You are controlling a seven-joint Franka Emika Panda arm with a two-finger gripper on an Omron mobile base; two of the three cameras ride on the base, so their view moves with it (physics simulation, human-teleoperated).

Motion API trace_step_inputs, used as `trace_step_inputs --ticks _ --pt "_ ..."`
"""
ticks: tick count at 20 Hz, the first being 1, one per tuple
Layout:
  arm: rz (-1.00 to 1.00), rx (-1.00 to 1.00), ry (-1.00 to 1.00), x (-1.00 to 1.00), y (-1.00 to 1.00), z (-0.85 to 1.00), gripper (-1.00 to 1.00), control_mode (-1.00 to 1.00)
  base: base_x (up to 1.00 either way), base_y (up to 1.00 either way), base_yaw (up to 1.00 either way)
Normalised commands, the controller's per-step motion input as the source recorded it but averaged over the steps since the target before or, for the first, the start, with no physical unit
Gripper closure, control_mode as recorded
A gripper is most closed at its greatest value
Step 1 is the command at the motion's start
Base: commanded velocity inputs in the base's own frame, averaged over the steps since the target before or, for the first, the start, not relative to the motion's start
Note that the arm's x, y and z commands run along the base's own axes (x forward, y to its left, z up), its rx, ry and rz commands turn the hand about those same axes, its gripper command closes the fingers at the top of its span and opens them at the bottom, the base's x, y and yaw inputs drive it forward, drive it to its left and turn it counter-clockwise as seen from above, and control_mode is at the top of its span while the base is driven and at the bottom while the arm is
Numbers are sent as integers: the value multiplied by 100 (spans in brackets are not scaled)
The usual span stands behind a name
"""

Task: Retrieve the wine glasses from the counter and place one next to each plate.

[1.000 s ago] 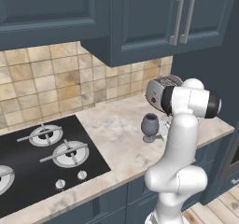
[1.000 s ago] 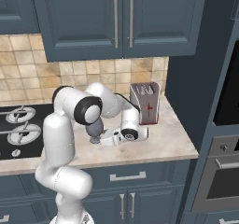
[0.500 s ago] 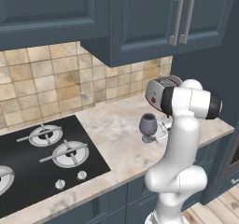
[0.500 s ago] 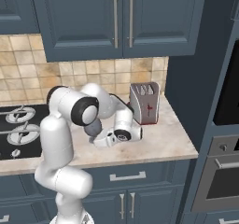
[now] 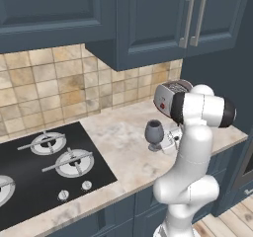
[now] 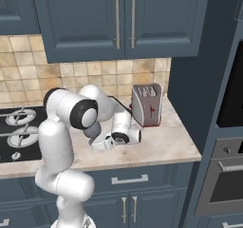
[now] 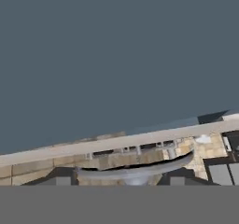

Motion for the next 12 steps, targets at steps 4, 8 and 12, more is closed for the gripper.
trace_step_inputs --ticks 4,8,12 --pt "1 3 -18 -33 0 26 100 -100 0 0 0" --pt "1 2 -15 -24 1 56 100 -100 0 0 0" --pt "0 8 -10 -18 10 76 100 -100 0 0 0"
